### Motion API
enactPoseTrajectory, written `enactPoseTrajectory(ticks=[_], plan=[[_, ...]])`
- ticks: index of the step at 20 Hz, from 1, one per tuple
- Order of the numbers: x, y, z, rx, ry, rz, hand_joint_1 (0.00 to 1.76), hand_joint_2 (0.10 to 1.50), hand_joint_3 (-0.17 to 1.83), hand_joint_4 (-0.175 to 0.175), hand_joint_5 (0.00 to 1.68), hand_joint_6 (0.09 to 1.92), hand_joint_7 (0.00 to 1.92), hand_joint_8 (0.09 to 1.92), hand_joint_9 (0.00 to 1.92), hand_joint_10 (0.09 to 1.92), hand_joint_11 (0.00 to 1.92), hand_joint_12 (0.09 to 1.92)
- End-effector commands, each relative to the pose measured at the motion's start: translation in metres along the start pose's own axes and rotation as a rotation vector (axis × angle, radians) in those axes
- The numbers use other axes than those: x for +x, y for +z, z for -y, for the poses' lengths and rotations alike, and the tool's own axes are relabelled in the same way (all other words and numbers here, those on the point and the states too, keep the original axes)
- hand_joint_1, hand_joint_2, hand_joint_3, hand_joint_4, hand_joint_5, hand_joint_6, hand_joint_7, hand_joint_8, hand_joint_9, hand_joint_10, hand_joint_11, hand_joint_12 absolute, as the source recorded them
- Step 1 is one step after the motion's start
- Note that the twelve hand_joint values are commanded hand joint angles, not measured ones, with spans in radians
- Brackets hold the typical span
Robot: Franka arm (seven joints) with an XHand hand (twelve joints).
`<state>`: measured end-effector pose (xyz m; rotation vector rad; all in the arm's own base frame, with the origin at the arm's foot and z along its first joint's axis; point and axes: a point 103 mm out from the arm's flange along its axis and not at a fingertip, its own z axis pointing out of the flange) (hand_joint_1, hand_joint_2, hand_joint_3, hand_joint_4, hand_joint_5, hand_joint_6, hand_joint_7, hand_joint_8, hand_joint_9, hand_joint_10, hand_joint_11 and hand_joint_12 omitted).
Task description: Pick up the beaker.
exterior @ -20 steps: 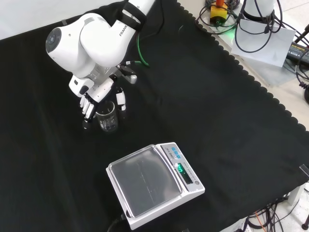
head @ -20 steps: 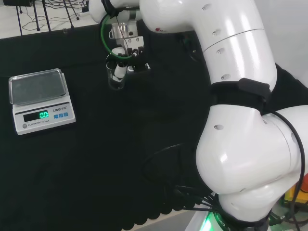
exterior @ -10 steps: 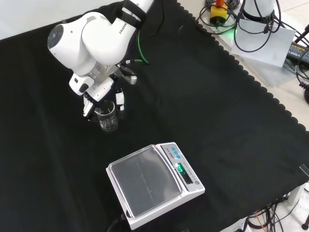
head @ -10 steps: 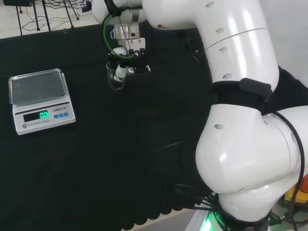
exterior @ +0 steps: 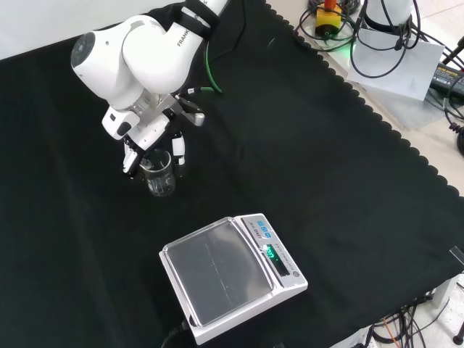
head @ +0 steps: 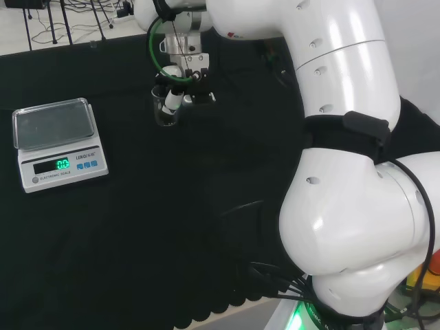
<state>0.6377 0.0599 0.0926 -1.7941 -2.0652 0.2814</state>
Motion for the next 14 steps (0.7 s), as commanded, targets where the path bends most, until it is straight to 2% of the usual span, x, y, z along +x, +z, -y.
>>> enactPoseTrajectory(ticks=[1, 2, 4, 6, 9, 14], plan=[[0.000, -0.014, 0.005, -0.014, -0.005, -0.001, 1.12, 0.80, 0.78, -0.050, 0.41, 1.57, 0.61, 1.53, 0.85, 1.17, 0.88, 1.19], [0.001, -0.021, 0.007, -0.018, -0.005, 0.000, 1.12, 0.80, 0.78, -0.051, 0.41, 1.57, 0.61, 1.53, 0.85, 1.18, 0.88, 1.19], [0.003, -0.036, 0.012, -0.028, -0.006, 0.009, 1.05, 1.00, 0.53, -0.091, 0.57, 1.56, 0.61, 1.54, 0.85, 1.19, 0.88, 1.19], [0.006, -0.053, 0.019, -0.044, -0.010, 0.018, 1.02, 1.13, 0.33, -0.105, 0.63, 1.54, 0.62, 1.54, 0.85, 1.20, 0.88, 1.19], [0.012, -0.075, 0.027, -0.064, -0.017, 0.034, 1.02, 1.17, 0.25, -0.114, 0.65, 1.53, 0.62, 1.54, 0.85, 1.20, 0.88, 1.19], [0.023, -0.100, 0.040, -0.093, -0.029, 0.056, 1.02, 1.18, 0.23, -0.120, 0.66, 1.51, 0.63, 1.55, 0.86, 1.21, 0.88, 1.19]])
